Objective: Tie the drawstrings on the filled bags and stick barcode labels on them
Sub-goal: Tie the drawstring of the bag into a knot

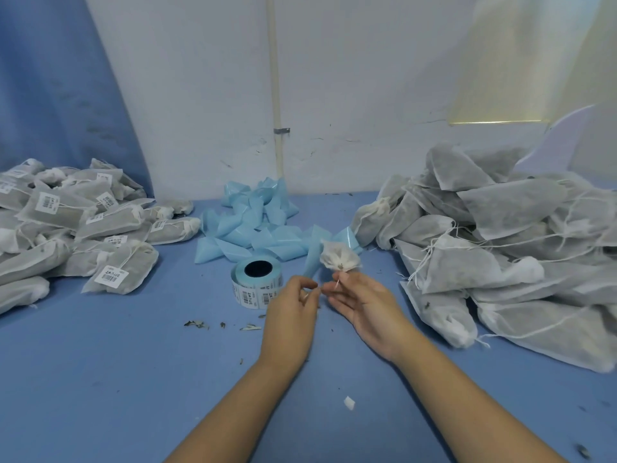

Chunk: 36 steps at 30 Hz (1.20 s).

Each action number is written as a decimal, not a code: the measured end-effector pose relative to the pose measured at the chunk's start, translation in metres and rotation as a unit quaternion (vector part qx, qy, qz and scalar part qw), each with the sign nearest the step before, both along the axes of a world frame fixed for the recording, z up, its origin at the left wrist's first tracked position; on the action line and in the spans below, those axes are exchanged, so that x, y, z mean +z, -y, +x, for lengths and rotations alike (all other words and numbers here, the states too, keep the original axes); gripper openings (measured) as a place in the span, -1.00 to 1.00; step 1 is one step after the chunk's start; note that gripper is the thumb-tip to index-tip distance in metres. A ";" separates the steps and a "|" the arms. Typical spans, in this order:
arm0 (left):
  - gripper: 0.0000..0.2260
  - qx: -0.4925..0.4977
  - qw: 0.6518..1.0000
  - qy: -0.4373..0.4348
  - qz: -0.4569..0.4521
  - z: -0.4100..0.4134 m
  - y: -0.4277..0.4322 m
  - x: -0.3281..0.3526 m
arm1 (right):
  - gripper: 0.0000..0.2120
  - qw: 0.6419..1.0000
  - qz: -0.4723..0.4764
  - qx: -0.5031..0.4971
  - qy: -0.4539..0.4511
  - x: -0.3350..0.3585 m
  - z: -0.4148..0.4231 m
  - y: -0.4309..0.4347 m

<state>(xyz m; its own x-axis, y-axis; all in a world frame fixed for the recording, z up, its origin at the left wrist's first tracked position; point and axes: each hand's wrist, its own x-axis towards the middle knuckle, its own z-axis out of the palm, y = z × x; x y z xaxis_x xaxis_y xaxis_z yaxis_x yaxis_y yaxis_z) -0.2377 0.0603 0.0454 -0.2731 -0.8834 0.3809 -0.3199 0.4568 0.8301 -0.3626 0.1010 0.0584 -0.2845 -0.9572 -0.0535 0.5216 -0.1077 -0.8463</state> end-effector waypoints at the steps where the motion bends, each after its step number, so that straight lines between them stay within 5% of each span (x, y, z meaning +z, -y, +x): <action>1: -0.92 0.006 0.998 0.049 -0.043 0.002 0.003 0.000 | -0.85 0.999 0.005 -0.014 -0.029 -0.001 0.001 0.002; 4: -0.88 0.020 0.985 0.128 -0.113 0.009 0.010 -0.003 | -0.85 0.976 0.022 -0.094 -0.197 -0.005 0.002 0.004; 7: -0.86 0.038 0.978 0.153 -0.133 0.010 0.011 -0.003 | -0.83 0.880 0.028 -0.162 -0.445 -0.009 -0.001 0.000; 11: -0.84 0.015 0.970 0.169 -0.173 0.010 0.003 0.001 | -0.80 0.740 0.062 -0.183 -0.644 -0.009 0.004 -0.005; 13: -0.83 -0.011 0.963 0.172 -0.206 0.009 0.000 0.002 | -0.82 0.670 0.076 -0.187 -0.715 -0.008 0.008 -0.006; 15: -0.79 -0.071 0.968 0.133 -0.199 0.006 -0.004 0.004 | -0.86 0.639 0.059 -0.189 -0.744 -0.007 0.010 -0.010; 19: -0.63 -0.132 0.986 0.031 -0.094 0.000 -0.006 0.010 | -0.57 0.648 0.015 -0.180 -0.739 -0.007 0.015 -0.015; 24: -0.80 -0.117 0.989 -0.082 -0.040 0.001 -0.003 0.009 | -0.40 0.644 -0.017 -0.183 -0.742 -0.005 0.019 -0.015; 31: -0.81 -0.131 0.987 -0.027 -0.085 -0.003 -0.004 0.004 | -0.63 0.644 -0.115 -0.298 -0.695 -0.007 0.017 -0.015; 33: -0.84 -0.141 0.985 0.014 -0.094 -0.003 -0.005 0.002 | -0.72 0.681 -0.111 -0.307 -0.655 -0.010 0.013 -0.014; 36: -0.86 -0.147 0.985 0.042 -0.075 -0.002 -0.004 -0.001 | -0.71 0.782 -0.065 -0.275 -0.556 -0.010 0.008 -0.014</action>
<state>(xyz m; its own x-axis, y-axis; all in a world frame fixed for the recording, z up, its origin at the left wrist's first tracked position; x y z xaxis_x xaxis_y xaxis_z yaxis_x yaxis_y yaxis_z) -0.2396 0.0643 0.0449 -0.5448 -0.6969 0.4663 -0.2207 0.6557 0.7220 -0.3545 0.1146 0.0479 -0.4569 -0.6504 0.6068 -0.6835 -0.1798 -0.7074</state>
